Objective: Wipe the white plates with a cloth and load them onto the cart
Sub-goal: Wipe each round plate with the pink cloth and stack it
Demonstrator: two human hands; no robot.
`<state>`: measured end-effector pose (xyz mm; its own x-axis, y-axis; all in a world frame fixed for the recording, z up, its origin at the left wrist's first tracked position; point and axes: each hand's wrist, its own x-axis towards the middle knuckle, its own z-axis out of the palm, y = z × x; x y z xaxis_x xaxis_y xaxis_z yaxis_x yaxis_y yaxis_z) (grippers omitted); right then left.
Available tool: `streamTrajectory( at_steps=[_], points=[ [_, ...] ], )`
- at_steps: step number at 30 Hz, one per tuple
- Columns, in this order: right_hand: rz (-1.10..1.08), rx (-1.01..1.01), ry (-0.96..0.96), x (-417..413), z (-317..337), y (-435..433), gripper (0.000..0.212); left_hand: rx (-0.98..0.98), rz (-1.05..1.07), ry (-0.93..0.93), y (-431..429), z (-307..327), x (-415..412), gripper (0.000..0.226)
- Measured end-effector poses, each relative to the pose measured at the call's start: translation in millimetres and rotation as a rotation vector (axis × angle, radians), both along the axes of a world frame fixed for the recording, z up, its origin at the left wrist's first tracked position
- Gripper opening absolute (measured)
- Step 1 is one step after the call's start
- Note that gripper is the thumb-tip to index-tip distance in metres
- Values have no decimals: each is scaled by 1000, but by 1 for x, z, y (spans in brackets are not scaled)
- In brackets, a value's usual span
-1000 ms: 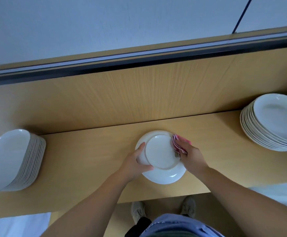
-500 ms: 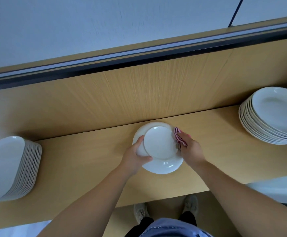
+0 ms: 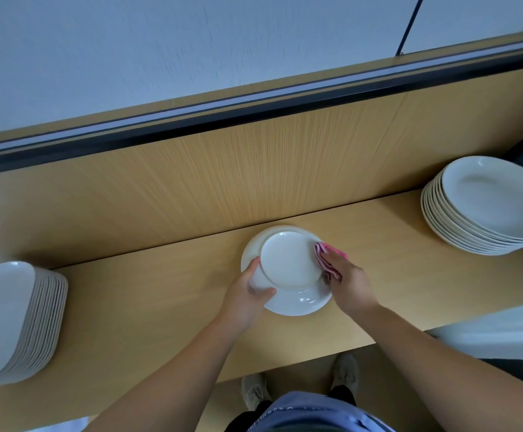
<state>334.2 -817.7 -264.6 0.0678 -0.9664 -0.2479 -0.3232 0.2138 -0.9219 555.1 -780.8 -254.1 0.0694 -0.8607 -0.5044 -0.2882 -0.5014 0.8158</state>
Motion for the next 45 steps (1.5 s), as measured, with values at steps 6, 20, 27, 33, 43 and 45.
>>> streamTrajectory(
  at_steps=[6, 20, 27, 33, 43, 45],
  points=[
    [6, -76, 185, 6, -9, 12, 44, -40, 87, -14, -3, 2, -7, 70],
    [770, -470, 619, 0, 3, -8, 56, -33, 94, -39, -14, 2, -17, 72],
    [934, -451, 680, 31, 3, -56, 56, -33, 46, -115, -19, 9, -19, 69],
    [821, -460, 573, 27, -1, -86, 51, -43, 55, -103, -20, 7, -15, 71],
    [585, -468, 722, -6, 4, -51, 42, -52, 88, -46, -16, -1, -16, 71],
    [543, -550, 694, -9, 3, -34, 45, -43, 95, -35, -16, -5, -15, 72]
  ],
)
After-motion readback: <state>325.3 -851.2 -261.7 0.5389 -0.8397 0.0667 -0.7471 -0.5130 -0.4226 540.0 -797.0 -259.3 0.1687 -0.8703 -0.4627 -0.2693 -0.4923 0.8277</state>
